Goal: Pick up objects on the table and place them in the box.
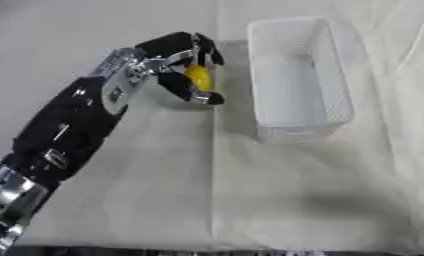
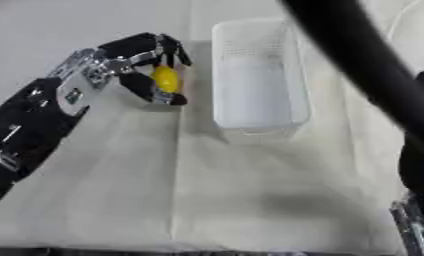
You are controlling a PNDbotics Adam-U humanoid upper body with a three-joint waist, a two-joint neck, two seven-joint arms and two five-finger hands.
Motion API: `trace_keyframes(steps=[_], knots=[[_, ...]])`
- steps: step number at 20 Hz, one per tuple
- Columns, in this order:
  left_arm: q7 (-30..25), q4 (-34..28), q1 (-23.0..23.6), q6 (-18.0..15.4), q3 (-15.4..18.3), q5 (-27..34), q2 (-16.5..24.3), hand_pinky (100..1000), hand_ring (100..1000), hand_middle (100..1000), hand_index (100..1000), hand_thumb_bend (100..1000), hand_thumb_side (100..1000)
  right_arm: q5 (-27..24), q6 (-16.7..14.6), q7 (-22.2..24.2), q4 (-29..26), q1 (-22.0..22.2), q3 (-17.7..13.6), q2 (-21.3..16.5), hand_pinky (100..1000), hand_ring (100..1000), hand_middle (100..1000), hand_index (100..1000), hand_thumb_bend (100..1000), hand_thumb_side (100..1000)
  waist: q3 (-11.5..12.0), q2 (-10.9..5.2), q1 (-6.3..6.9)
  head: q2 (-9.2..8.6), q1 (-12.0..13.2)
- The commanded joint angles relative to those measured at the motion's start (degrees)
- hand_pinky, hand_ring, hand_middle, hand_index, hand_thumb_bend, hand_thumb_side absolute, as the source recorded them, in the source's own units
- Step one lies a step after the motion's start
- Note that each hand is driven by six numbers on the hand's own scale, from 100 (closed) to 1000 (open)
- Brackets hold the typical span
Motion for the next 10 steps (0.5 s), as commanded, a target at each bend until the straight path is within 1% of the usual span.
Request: trace_keyframes(steps=[1, 10], knots=[[-0.43, -0.88, -0.86, 0.36, 0.69, -0.37, 2.24, 393, 586, 663, 773, 543, 799, -0.04, -0.01, 0.07, -0.78, -0.31, -0.31, -0.08, 695, 810, 865, 826, 371, 1000, 0.06, -0.84, -0.33, -0.09, -0.67], [-0.85, 0.85, -0.29, 0.37, 1.21, -1.10, 3.16, 399, 587, 664, 774, 544, 793, -0.17, -0.03, 0.13, -0.78, -0.28, -0.33, -0.11, 696, 810, 865, 826, 374, 1000, 0.13, -0.82, -0.36, 0.08, -0.88]])
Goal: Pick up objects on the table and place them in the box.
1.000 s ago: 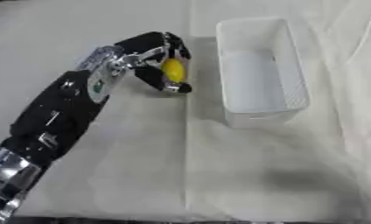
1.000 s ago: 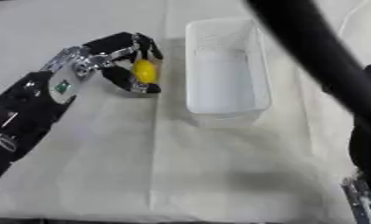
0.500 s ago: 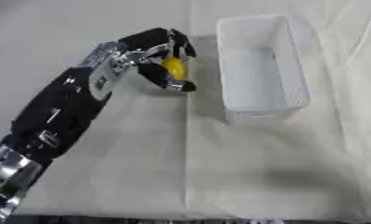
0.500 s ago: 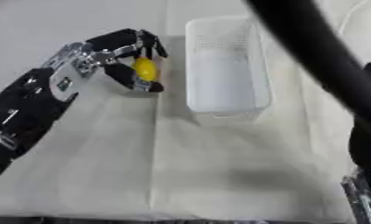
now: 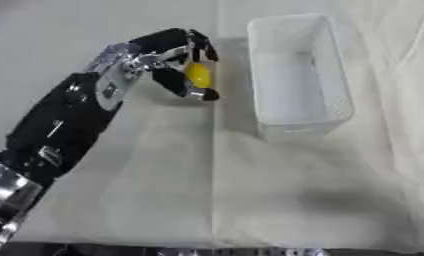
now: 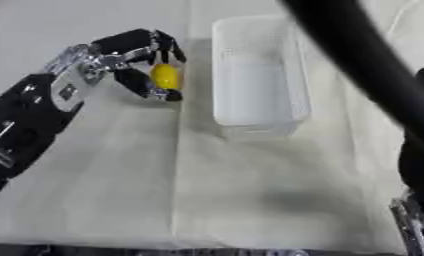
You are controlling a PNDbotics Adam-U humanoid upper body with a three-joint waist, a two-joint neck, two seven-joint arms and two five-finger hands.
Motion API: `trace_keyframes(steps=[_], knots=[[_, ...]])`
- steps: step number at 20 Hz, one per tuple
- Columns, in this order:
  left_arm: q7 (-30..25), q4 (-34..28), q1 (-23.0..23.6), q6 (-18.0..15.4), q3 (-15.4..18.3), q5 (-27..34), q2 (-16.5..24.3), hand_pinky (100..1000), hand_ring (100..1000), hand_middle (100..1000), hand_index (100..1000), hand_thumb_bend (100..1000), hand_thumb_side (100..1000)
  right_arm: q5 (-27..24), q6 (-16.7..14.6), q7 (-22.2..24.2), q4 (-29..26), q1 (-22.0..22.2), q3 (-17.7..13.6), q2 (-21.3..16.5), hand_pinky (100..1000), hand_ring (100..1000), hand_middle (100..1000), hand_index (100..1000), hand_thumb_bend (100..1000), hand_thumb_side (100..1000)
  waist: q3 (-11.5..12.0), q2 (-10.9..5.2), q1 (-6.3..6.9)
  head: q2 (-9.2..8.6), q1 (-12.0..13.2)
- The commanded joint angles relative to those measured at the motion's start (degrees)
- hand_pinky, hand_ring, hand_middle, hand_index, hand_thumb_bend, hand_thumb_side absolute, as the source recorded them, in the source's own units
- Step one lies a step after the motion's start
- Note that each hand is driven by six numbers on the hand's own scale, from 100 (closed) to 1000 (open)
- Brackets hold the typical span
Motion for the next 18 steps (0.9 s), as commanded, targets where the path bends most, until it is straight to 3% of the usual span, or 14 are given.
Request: trace_keyframes(steps=[1, 18], knots=[[-0.24, 0.33, -0.55, -0.07, 1.02, -0.50, 2.27, 399, 587, 663, 774, 545, 792, -0.17, -0.03, 0.12, -0.78, -0.28, -0.34, -0.12, 695, 810, 865, 826, 374, 1000, 0.10, -0.83, -0.33, 0.04, -0.90], [-0.61, 2.05, 1.11, -0.86, 0.58, 0.92, 1.62, 382, 576, 654, 770, 543, 784, -1.22, 0.14, 0.53, -0.78, -0.44, -0.32, -0.13, 695, 810, 865, 826, 370, 1000, 0.05, -0.77, -0.50, 0.50, -1.23]])
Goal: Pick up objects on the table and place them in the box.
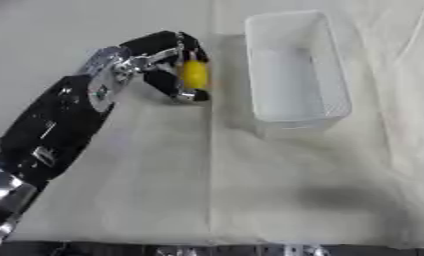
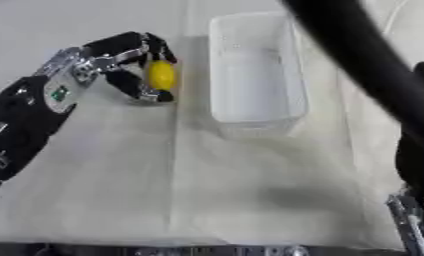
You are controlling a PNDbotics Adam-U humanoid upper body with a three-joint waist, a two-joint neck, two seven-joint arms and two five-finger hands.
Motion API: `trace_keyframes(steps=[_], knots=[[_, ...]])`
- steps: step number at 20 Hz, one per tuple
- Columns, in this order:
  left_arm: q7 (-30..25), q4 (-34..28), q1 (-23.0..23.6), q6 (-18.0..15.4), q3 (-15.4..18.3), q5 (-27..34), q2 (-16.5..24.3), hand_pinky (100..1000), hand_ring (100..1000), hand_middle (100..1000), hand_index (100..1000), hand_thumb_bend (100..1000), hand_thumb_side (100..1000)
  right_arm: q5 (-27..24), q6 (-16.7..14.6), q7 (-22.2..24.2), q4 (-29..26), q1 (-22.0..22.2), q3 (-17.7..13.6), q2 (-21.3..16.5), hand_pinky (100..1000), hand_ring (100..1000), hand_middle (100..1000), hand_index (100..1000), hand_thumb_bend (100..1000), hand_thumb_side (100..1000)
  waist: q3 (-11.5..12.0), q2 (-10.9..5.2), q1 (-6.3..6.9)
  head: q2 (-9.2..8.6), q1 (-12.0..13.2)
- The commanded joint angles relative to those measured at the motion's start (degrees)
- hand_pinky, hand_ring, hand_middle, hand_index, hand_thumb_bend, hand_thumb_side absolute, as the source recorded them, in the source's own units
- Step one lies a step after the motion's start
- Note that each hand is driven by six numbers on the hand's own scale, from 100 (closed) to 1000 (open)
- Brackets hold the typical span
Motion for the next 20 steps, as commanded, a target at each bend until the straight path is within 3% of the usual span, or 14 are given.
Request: trace_keyframes(steps=[1, 4, 6, 7, 9, 10, 16, 17, 18, 20], knots=[[-0.23, 0.25, 0.18, -0.22, -0.06, 0.60, 1.06, 377, 572, 652, 768, 539, 785, -0.30, -0.09, 0.31, -0.78, -0.45, -0.33, -0.12, 695, 810, 864, 826, 370, 1000, 0.04, -0.77, -0.40, -0.01, -0.75], [0.08, -0.01, 0.20, -0.12, -0.10, 0.82, 0.72, 370, 562, 644, 763, 479, 782, -0.46, -0.11, 0.41, -0.78, -0.50, -0.37, -0.12, 695, 809, 864, 825, 369, 1000, 0.01, -0.76, -0.42, 0.00, -0.79], [0.52, -0.19, 0.08, 0.13, -0.17, 0.85, 0.54, 360, 549, 633, 753, 274, 733, -0.56, -0.11, 0.46, -0.78, -0.54, -0.38, -0.14, 695, 809, 863, 825, 367, 1000, -0.02, -0.75, -0.41, 0.00, -0.83], [0.78, -0.26, 0.03, 0.32, -0.21, 0.82, 0.48, 328, 519, 599, 722, 100, 581, -0.62, -0.11, 0.48, -0.78, -0.56, -0.39, -0.15, 695, 809, 863, 826, 366, 1000, -0.03, -0.76, -0.40, 0.00, -0.84], [1.68, -0.49, -0.24, 1.34, -0.09, 0.13, 0.37, 175, 410, 487, 624, 100, 284, -0.75, -0.13, 0.50, -0.78, -0.61, -0.42, -0.20, 695, 809, 862, 825, 364, 1000, -0.06, -0.78, -0.38, 0.00, -0.90], [2.20, -0.64, -0.37, 2.25, -0.04, -0.76, 0.35, 100, 319, 387, 534, 100, 118, -0.82, -0.14, 0.51, -0.78, -0.64, -0.43, -0.23, 694, 808, 861, 825, 363, 1000, -0.08, -0.80, -0.38, 0.00, -0.92], [2.63, -1.67, -0.52, 5.47, -0.51, -5.81, -0.10, 100, 125, 167, 335, 100, 100, -1.28, -0.16, 0.61, -0.78, -0.78, -0.47, -0.34, 693, 807, 859, 824, 358, 1000, -0.18, -0.85, -0.34, 0.00, -1.00], [2.64, -1.81, -0.53, 5.58, -0.52, -6.14, -0.16, 100, 110, 153, 322, 100, 100, -1.35, -0.16, 0.64, -0.78, -0.79, -0.48, -0.36, 693, 807, 859, 824, 358, 1000, -0.18, -0.85, -0.34, 0.00, -1.01], [2.91, -2.07, -0.61, 5.64, -0.49, -6.47, -0.19, 100, 100, 100, 226, 100, 100, -1.41, -0.15, 0.67, -0.78, -0.80, -0.49, -0.37, 692, 806, 858, 824, 358, 1000, -0.19, -0.86, -0.35, 0.00, -1.03], [3.86, -2.72, -0.69, 5.75, -0.45, -7.22, -0.21, 100, 100, 100, 195, 100, 100, -1.52, -0.15, 0.73, -0.78, -0.81, -0.52, -0.40, 692, 806, 858, 824, 358, 1000, -0.18, -0.87, -0.36, 0.00, -1.04]])
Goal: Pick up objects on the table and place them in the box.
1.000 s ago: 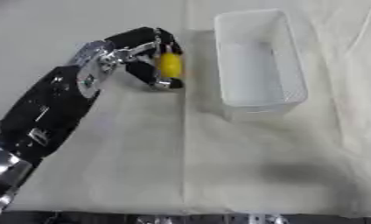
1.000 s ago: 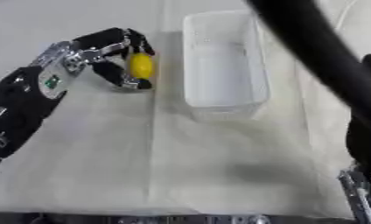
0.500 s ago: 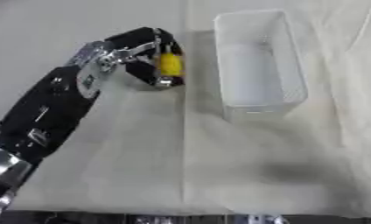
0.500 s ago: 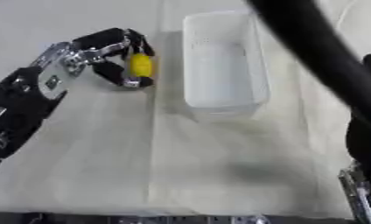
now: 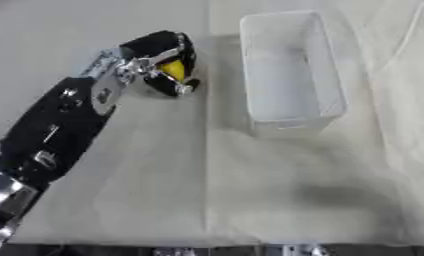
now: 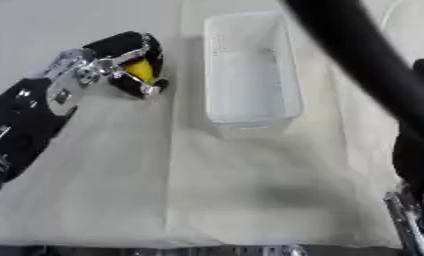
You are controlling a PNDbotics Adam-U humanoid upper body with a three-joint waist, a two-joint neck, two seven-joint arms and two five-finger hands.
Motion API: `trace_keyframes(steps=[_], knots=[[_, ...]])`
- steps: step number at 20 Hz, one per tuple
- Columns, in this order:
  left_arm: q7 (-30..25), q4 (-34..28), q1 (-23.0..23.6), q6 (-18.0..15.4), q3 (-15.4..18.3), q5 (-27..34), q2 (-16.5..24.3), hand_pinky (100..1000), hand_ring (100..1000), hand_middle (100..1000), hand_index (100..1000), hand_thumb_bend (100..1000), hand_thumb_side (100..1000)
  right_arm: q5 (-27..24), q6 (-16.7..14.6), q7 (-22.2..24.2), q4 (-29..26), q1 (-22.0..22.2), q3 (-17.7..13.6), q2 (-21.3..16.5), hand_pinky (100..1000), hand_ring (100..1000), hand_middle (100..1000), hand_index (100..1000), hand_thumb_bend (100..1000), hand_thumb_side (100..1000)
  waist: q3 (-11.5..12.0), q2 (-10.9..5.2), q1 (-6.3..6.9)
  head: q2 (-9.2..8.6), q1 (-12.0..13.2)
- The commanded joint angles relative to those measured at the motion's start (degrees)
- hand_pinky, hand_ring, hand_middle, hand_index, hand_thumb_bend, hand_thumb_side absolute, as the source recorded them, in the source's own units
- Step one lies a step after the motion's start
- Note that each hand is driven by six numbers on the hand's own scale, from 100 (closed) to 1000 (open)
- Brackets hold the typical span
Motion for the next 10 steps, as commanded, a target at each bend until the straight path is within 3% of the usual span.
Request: trace_keyframes(steps=[1, 5, 7, 8, 10], knots=[[1.23, -1.32, -0.67, 0.48, -0.08, -1.71, 0.62, 100, 100, 100, 194, 100, 100, -0.44, -0.09, 0.23, -0.78, -0.51, -0.48, -0.40, 692, 806, 858, 824, 358, 1000, -0.03, -0.87, -0.21, -0.02, -0.56], [2.75, -2.56, -0.43, 0.56, 0.09, -2.56, 0.52, 100, 100, 100, 183, 100, 100, -0.58, -0.09, 0.34, -0.78, -0.53, -0.49, -0.43, 692, 805, 857, 823, 358, 1000, 0.01, -0.87, -0.26, -0.02, -0.56], [3.35, -3.48, -0.26, 0.71, 0.48, -3.10, 0.54, 100, 100, 100, 169, 154, 100, -0.64, -0.11, 0.39, -0.78, -0.56, -0.50, -0.43, 692, 805, 857, 823, 357, 1000, 0.02, -0.87, -0.30, -0.02, -0.60], [3.72, -4.37, -0.18, 0.89, 0.84, -3.75, 0.61, 100, 100, 100, 156, 263, 100, -0.65, -0.11, 0.42, -0.78, -0.55, -0.51, -0.43, 692, 805, 857, 823, 358, 1000, 0.03, -0.88, -0.32, -0.02, -0.63], [4.52, -6.80, 0.12, 1.53, 1.91, -5.12, 0.69, 100, 100, 100, 151, 334, 100, -0.66, -0.07, 0.50, -0.78, -0.52, -0.51, -0.41, 692, 805, 848, 823, 362, 1000, 0.08, -0.89, -0.35, -0.02, -0.71]])
